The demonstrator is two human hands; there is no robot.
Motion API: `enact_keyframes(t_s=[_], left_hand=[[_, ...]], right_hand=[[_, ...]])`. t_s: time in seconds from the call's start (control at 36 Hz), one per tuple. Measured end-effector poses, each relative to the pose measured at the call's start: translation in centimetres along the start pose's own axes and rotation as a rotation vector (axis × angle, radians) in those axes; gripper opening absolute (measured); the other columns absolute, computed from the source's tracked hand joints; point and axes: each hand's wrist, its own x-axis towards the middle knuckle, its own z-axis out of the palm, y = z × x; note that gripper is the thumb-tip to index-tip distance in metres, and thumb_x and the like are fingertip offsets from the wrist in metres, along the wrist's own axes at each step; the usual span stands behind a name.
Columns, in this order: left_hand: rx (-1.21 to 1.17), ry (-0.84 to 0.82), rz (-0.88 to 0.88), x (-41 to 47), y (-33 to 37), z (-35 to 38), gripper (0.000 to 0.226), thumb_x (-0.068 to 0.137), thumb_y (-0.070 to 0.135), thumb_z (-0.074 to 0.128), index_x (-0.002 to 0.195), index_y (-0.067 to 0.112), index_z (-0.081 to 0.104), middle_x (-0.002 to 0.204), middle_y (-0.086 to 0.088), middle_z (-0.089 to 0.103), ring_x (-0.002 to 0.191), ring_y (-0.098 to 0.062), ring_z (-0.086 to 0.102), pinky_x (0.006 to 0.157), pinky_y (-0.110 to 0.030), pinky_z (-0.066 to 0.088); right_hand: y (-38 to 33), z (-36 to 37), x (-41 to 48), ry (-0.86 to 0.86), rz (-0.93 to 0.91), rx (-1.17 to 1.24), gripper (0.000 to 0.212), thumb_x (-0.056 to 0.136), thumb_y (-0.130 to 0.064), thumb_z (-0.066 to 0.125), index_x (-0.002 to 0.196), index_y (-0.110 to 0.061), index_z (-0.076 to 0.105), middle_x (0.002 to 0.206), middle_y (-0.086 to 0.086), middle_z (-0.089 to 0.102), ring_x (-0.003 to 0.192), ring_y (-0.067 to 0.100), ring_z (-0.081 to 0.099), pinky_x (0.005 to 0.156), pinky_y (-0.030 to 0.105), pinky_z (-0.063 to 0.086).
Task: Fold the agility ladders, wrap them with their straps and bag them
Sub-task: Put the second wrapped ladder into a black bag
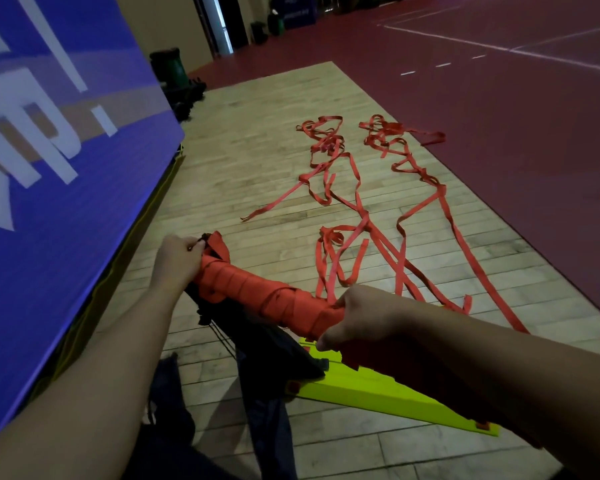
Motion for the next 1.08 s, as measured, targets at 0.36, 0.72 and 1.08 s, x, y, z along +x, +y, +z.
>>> enact_keyframes(t_s=[0.36,0.72,1.08], left_hand=[[0.011,-0.283,0.319,-2.6,4.0,0.3,0.02,0.101,0.018,0.055,0.099,0.015,0.075,0.095,-0.002,0.071,0.093,-0.015,0.061,0.076,-0.027,0.044],[-0.453,-0.645,0.239,-9.4,10.4,1.2,0.021,0.104,0.018,0.049,0.093,0.017,0.067,0.074,0.005,0.063,0.064,-0.004,0.059,0.055,-0.021,0.047],[-0.877,-0.904,0.029,-12.0,12.7,0.9,0.023,0.091,0.02,0.059,0.1,0.005,0.075,0.099,-0.017,0.07,0.094,-0.03,0.065,0.086,-0.04,0.047]], right_hand=[[-0.6,-0.2,-0.2,0.031,0.1,0.088,0.057,0.064,-0.055,0.088,0.088,-0.005,0.076,0.084,0.01,0.076,0.076,0.024,0.073,0.074,0.039,0.062],[-0.8,0.7,0.2,-0.1,0.227,0.806,0.048,0.076,-0.029,0.085,0.108,0.003,0.068,0.089,0.017,0.076,0.073,0.03,0.074,0.079,0.043,0.062],[-0.9,-0.5,1.0,0.068,0.342,1.209,0.026,0.095,-0.026,0.061,0.099,-0.001,0.068,0.071,0.007,0.066,0.053,0.017,0.061,0.053,0.023,0.054]])
